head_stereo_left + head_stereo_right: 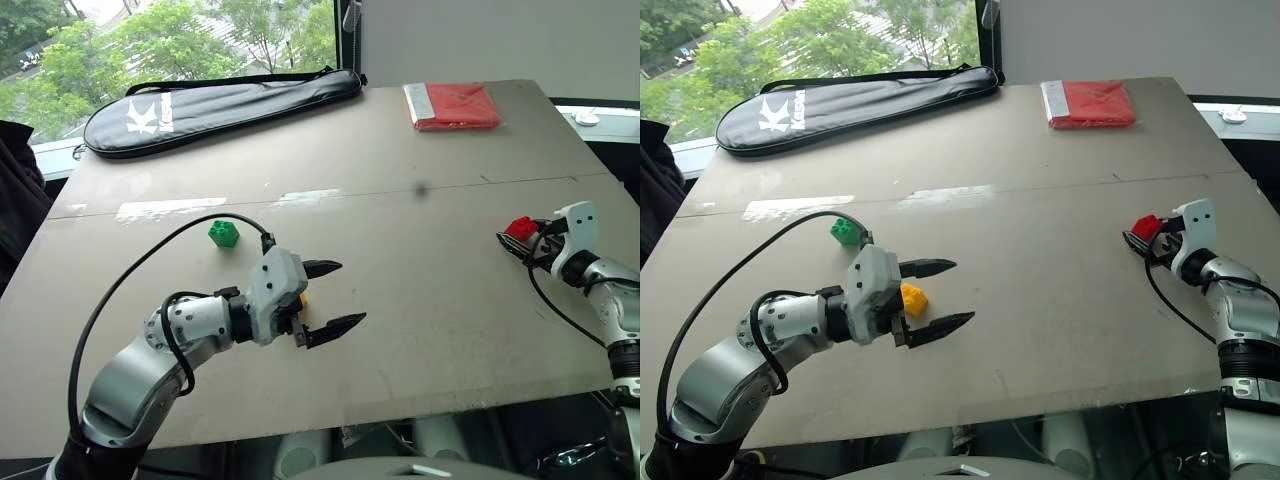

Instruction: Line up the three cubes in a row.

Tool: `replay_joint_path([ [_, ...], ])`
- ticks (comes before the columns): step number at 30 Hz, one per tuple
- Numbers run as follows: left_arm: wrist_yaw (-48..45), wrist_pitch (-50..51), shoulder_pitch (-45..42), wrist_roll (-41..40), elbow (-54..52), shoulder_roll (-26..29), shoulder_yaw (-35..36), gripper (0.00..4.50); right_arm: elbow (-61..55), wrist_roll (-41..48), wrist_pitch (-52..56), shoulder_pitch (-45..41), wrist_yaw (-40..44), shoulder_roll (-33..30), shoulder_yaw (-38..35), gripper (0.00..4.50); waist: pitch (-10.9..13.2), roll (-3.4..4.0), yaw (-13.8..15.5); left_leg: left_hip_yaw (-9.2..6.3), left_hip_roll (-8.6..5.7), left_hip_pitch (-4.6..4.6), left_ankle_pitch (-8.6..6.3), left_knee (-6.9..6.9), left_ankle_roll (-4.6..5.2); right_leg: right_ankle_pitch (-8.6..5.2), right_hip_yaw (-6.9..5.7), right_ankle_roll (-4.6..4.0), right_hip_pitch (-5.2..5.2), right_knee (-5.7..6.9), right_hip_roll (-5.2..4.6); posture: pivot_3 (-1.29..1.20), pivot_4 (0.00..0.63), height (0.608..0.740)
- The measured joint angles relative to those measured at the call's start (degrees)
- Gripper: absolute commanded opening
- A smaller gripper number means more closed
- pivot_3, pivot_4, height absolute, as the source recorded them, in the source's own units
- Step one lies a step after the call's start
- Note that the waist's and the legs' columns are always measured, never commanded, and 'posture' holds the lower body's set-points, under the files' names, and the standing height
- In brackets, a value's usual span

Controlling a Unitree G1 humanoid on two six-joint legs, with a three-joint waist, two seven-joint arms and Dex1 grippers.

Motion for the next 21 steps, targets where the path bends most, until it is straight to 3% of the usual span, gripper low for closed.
replay_joint_path([
  [1, 0.00, 0.41, -0.11, -0.17, -0.14, 0.09, -0.08, 4.50, 0.01, -0.19, 0.00, 0.00, -0.09, 0.01, 0.00, 2.74, 0.00, 0.00, 0.01, 0.00, 0.00, -0.01, 0.00, 0.00, 0.00, 0.02, 0.00, 0.02, 0.00, 0.00, 0.00, 0.00, 0.150, 0.701],
  [3, -0.06, 1.24, -0.66, -0.62, -0.30, 0.53, -0.09, 4.50, -0.16, -0.40, -0.04, 0.05, -0.51, 0.14, -0.04, 1.55, 0.00, 0.00, -0.01, 0.00, 0.00, 0.00, 0.00, 0.00, 0.00, 0.03, 0.00, 0.04, 0.00, -0.01, 0.00, 0.00, 0.150, 0.701],
  [4, -0.07, 1.33, -0.84, -0.73, -0.31, 0.61, -0.09, 4.50, -0.31, -0.39, -0.02, 0.08, -0.55, 0.24, -0.04, 1.33, 0.00, 0.00, -0.01, 0.00, 0.00, 0.00, 0.00, 0.00, 0.00, 0.03, 0.00, 0.04, 0.00, -0.01, 0.00, 0.00, 0.150, 0.701],
  [8, -0.83, 1.49, -0.96, -0.82, -0.31, 1.36, -0.09, 4.50, -6.65, -0.19, 1.63, 3.14, -1.96, 1.95, -0.08, 1.35, 0.00, 0.00, 0.00, -0.03, 0.02, 0.01, 0.00, -0.01, 0.00, 0.03, -0.01, 0.05, 0.00, 0.00, 0.03, 0.00, 0.150, 0.701],
  [15, -3.94, 0.03, -4.36, 0.66, 3.77, 1.92, -0.68, 4.50, -33.29, -0.59, 7.93, 13.40, -9.61, 9.72, 5.48, 1.35, 0.01, 0.02, -0.06, -0.08, 0.07, 0.01, 0.00, 0.00, -0.01, -0.03, -0.04, 0.02, -0.02, 0.03, 0.09, 0.00, 0.150, 0.701],
  [18, -5.98, -1.56, -5.07, 2.00, 6.77, 2.07, -0.86, 4.50, -39.80, 0.74, 8.02, 16.48, -6.25, 9.62, 9.04, 1.35, 0.02, -0.01, -0.04, -0.04, 0.06, 0.01, 0.00, 0.01, -0.01, -0.10, -0.01, -0.01, -0.01, 0.00, 0.09, 0.00, 0.150, 0.701],
  [21, -8.43, -3.90, -5.86, 3.69, 9.78, 2.30, -1.51, 4.50, -39.73, 1.55, 4.81, 16.60, 4.67, 4.35, 13.41, 1.35, 0.05, -0.05, -0.02, -0.01, 0.03, 0.02, 0.00, 0.04, 0.00, -0.19, 0.02, 0.11, 0.00, -0.02, 0.08, 0.00, 0.150, 0.701],
])
